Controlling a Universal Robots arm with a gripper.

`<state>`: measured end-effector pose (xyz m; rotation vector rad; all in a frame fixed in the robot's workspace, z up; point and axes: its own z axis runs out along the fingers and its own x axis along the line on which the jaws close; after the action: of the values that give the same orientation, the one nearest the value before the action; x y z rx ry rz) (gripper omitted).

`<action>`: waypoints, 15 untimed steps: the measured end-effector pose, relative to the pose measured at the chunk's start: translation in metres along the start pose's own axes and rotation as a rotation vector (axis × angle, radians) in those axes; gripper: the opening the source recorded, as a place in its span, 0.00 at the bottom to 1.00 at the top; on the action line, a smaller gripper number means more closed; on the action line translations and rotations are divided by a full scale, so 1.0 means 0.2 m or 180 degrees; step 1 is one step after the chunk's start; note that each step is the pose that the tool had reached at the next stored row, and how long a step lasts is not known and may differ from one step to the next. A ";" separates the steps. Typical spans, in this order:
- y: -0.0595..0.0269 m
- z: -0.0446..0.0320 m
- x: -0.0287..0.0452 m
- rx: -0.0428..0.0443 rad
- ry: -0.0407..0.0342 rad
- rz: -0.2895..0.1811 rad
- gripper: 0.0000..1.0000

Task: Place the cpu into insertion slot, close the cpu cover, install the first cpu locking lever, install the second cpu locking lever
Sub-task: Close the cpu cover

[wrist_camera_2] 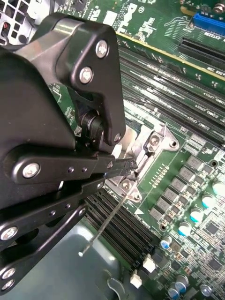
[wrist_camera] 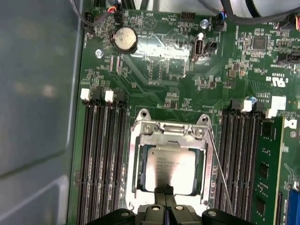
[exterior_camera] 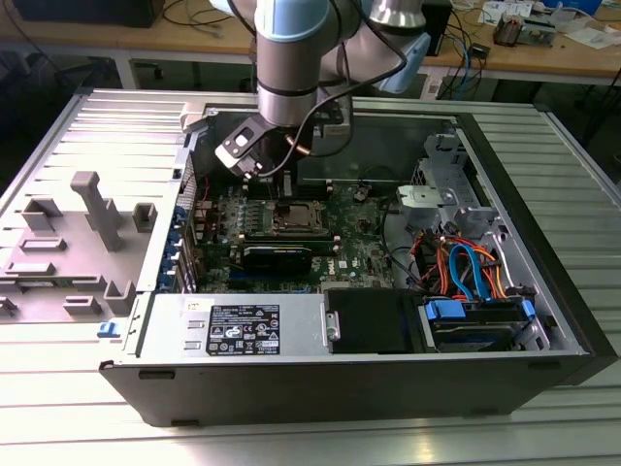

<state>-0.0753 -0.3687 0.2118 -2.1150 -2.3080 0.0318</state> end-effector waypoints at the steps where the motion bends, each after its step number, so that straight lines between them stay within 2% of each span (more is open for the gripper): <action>1: 0.010 0.002 -0.001 0.0000 -0.0001 0.0000 0.11; 4: 0.031 -0.001 -0.003 -0.0001 -0.0003 0.0000 0.11; 6: 0.040 -0.035 -0.004 0.0000 -0.0017 0.0000 0.11; 8: 0.079 -0.039 -0.007 0.0001 -0.0028 0.0001 0.11; 15: 0.088 -0.039 -0.007 0.0001 -0.0030 0.0001 0.11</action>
<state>-0.0575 -0.3685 0.2192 -2.1195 -2.3127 0.0424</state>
